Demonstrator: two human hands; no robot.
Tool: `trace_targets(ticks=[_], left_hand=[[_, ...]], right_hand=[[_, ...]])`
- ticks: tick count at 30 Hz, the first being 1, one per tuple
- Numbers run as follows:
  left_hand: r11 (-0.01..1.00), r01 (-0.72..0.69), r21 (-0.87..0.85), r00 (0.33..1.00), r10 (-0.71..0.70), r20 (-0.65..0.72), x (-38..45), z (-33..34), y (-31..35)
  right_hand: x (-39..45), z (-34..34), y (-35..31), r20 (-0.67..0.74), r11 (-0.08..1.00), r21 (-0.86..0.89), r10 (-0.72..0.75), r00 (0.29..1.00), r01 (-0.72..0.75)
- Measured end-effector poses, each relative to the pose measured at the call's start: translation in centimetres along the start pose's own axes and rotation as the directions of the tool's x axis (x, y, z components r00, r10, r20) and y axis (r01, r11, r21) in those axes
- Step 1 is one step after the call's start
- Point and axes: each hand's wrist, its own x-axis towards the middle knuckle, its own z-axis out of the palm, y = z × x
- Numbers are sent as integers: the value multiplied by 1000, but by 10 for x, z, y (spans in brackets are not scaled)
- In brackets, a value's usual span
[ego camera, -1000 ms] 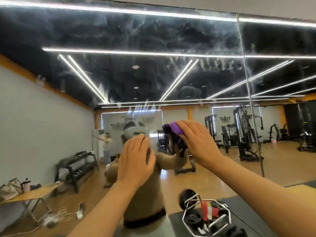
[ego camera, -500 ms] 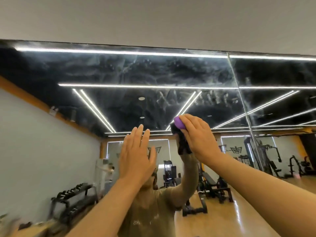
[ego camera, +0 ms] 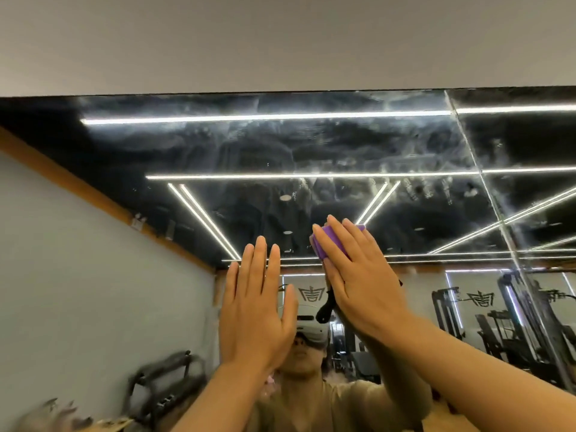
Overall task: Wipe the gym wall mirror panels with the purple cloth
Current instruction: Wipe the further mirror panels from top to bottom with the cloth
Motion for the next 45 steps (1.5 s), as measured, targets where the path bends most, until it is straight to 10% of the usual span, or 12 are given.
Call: trace_targets(ticks=[12,25,45], left_hand=[[995,-72,67,983,82,-166,49,-16,-16],[992,6,127,981,19,-191,68,-2,-30],[979,-63,193,973,103,-207,71,-1,-24]], right_hand=[[46,0,3,-44,991,43,-128,991,130],[180,11,-13,64,996,-56,79,995,-76],[159,-4,15,97,995,-38,97,990,-94]])
